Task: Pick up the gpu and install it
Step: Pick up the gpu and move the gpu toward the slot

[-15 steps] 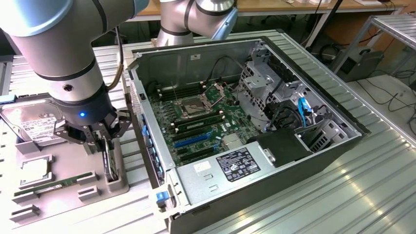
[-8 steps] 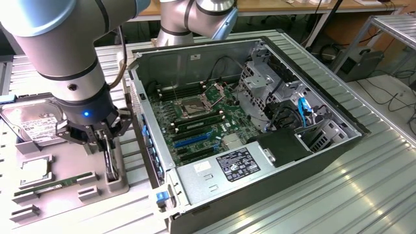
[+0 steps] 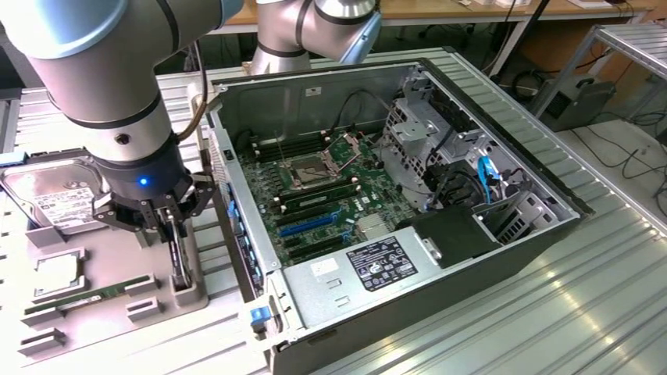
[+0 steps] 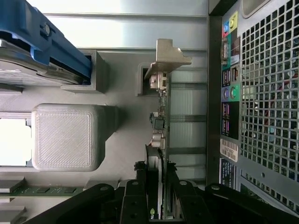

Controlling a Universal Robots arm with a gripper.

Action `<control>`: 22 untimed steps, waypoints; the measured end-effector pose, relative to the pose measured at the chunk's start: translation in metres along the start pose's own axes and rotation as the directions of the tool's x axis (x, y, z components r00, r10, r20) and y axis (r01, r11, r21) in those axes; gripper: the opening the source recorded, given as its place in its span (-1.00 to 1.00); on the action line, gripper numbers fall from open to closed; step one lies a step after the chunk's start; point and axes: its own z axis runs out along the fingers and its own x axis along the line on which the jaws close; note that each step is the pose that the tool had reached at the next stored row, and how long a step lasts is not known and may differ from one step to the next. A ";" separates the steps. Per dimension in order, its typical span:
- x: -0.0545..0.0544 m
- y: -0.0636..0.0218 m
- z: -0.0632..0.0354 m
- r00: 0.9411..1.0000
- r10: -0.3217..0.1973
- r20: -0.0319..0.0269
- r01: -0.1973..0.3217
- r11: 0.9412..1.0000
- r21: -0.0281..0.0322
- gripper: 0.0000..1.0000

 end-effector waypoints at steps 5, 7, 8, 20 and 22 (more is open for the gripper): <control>0.000 0.0001 -0.0032 1.000 0.000 0.000 0.000 1.000 0.000 -0.45; 0.000 0.0001 -0.0068 1.000 0.000 0.000 0.000 1.000 0.000 -0.45; 0.000 0.0002 -0.0090 1.000 0.000 0.000 0.000 1.000 0.000 -0.45; -0.001 0.0003 -0.0155 1.000 0.000 0.000 0.000 1.000 0.000 -0.48; -0.001 0.0003 -0.0155 1.000 0.000 0.000 0.000 1.000 0.000 -0.48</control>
